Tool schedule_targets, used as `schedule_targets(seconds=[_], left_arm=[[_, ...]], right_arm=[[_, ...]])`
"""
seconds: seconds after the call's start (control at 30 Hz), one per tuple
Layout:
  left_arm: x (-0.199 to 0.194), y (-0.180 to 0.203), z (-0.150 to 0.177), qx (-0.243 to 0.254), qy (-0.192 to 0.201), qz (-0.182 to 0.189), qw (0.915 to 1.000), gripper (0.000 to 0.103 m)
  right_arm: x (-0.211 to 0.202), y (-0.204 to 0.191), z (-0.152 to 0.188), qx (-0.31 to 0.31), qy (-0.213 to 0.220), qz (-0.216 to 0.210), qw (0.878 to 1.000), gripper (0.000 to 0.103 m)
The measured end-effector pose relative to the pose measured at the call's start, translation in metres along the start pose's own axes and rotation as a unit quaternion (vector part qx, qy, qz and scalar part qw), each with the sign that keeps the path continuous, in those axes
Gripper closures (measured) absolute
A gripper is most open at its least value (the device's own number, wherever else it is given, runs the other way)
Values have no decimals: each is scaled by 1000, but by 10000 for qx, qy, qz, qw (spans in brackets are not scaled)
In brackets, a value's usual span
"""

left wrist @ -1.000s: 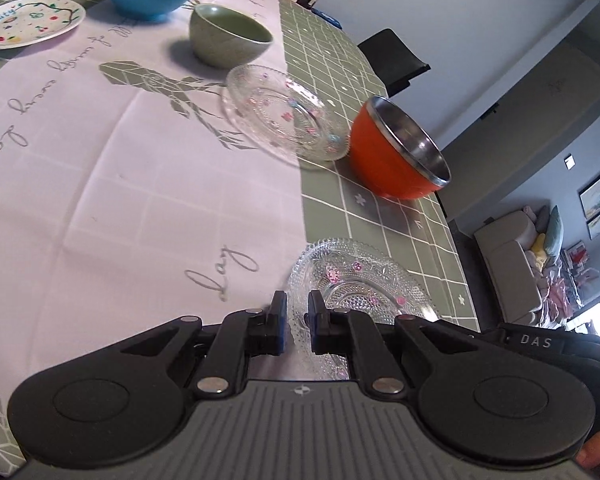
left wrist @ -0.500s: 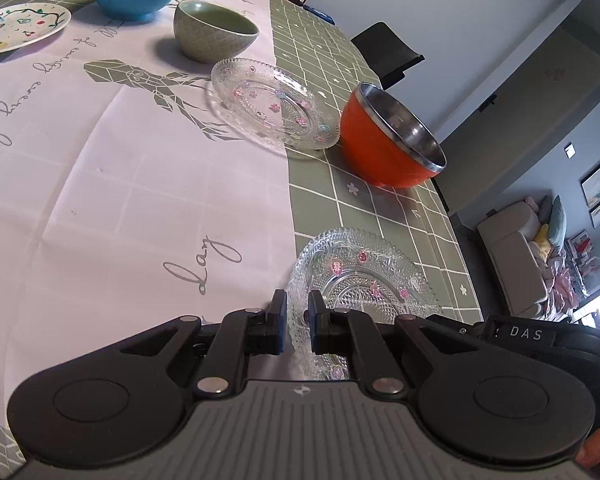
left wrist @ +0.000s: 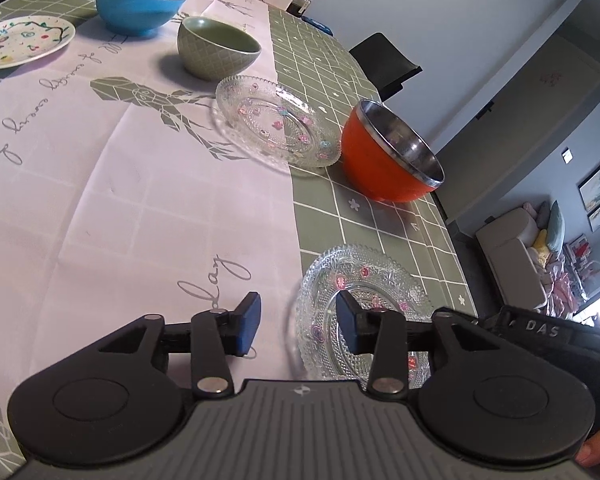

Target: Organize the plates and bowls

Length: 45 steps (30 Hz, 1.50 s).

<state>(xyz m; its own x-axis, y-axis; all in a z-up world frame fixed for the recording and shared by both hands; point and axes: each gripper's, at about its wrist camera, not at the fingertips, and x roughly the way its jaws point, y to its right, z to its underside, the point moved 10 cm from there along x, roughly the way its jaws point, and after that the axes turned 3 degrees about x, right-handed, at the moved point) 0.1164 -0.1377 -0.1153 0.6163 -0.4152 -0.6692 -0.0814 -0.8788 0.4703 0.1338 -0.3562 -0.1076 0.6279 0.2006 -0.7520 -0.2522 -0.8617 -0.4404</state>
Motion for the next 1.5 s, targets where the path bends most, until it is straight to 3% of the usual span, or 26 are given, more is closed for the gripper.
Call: schedule_targets(seconds=[0.07, 0.33, 0.4, 0.47, 0.57, 0.6, 0.73, 0.83, 0.97, 1.07, 1.2, 1.27, 1.5], left_arm=[[-2, -1, -3, 127, 6, -34, 9999, 54], [-19, -10, -38, 975, 242, -265, 9946, 53], [-22, -15, -52, 1237, 331, -420, 9909, 51], [-21, -21, -64, 1480, 298, -550, 9870, 50], [-19, -31, -82, 1763, 307, -735, 9811, 44], [-17, -35, -88, 1814, 329, -815, 9795, 42], [-7, -53, -114, 1704, 79, -806, 9820, 39], [2, -66, -131, 1461, -69, -653, 9871, 39], [18, -75, -147, 1458, -113, -687, 9869, 40], [34, -76, -156, 1305, -174, -385, 9905, 50], [55, -74, -165, 1042, -153, -44, 9944, 56], [67, -76, -168, 898, -212, -60, 9957, 56], [99, -77, -173, 839, -351, -78, 9958, 57]], right_arm=[[-4, -8, -3, -96, 150, -174, 9997, 58], [-2, -53, -1, -713, 268, -687, 9947, 55], [3, -64, 0, -853, 217, -783, 9930, 46], [6, -78, 0, -990, 178, -953, 9904, 24], [15, -99, -4, -1175, 63, -1038, 9876, 9], [19, -105, -7, -1255, 50, -1004, 9870, 8], [38, -124, -19, -1404, 154, -904, 9858, 8], [57, -127, -25, -1073, -12, -880, 9903, 9], [87, -126, -33, -434, -255, -712, 9962, 24], [103, -121, -40, -17, -227, -512, 9984, 36], [115, -117, -50, 447, -215, -606, 9969, 38], [119, -114, -55, 498, -114, -472, 9976, 48], [124, -110, -62, 582, -72, -441, 9973, 56]])
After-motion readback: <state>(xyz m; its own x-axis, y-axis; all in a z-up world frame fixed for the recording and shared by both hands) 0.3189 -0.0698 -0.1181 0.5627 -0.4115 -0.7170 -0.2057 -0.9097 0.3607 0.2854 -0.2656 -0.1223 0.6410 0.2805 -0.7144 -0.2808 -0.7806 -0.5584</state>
